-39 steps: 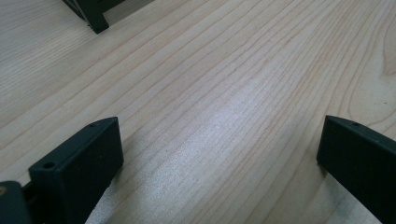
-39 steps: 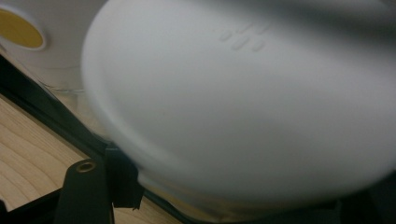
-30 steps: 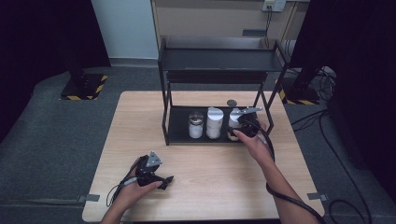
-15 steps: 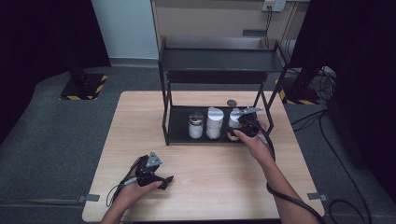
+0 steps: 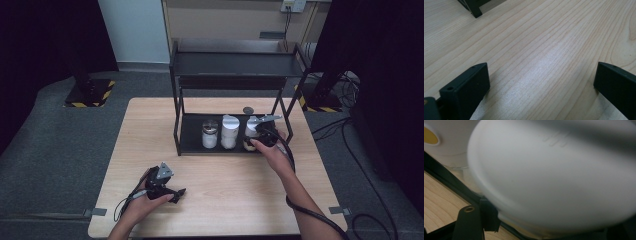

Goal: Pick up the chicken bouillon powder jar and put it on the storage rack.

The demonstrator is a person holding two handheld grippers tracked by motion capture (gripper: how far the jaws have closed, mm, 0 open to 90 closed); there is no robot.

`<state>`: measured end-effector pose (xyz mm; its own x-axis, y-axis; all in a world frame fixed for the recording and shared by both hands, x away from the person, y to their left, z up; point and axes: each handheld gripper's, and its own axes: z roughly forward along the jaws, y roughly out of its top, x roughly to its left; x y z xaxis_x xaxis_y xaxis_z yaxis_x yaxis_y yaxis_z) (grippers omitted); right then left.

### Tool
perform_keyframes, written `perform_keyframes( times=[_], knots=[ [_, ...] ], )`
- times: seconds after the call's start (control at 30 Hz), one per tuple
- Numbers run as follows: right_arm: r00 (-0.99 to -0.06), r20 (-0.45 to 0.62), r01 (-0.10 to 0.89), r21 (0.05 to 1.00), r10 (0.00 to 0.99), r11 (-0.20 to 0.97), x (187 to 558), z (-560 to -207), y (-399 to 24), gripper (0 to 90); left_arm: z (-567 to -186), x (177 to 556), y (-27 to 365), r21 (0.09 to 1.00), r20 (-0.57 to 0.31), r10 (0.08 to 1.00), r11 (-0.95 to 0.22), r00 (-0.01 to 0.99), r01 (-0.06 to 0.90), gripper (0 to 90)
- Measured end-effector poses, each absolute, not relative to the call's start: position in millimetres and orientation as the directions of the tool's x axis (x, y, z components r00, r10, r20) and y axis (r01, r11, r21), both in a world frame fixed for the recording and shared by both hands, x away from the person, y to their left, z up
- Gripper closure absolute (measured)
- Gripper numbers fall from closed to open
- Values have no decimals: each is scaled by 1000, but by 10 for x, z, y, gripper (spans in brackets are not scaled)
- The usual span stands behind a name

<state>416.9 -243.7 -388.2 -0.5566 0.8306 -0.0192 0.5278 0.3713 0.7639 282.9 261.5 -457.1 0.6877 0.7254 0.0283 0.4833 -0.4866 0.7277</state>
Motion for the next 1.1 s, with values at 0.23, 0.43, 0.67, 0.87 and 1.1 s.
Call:
perform_keyframes(
  times=[0.23, 0.43, 0.67, 0.87, 1.1],
  knots=[
    [-559, -13, 524, 769, 829, 366, 4146, -3863, -2452, 159, -4570, 2829, 2614, 728, 29, 725, -487, 688, 483, 0],
    [-551, -30, 520, 770, 834, 371, 4103, -3860, -2426, 93, -4571, 2828, 2614, 728, 28, 725, -487, 688, 483, 0],
    [-546, -20, 524, 772, 837, 360, 4077, -3858, -2458, 93, -4572, 2828, 2615, 728, 28, 725, -486, 688, 483, 0],
    [-549, -5, 522, 779, 836, 348, 4047, -3846, -2511, 115, -4571, 2828, 2614, 728, 28, 725, -487, 688, 483, 0],
    [-545, -9, 516, 784, 838, 344, 4007, -3824, -2533, 89, -4571, 2828, 2614, 728, 28, 725, -487, 688, 483, 0]
  ],
)
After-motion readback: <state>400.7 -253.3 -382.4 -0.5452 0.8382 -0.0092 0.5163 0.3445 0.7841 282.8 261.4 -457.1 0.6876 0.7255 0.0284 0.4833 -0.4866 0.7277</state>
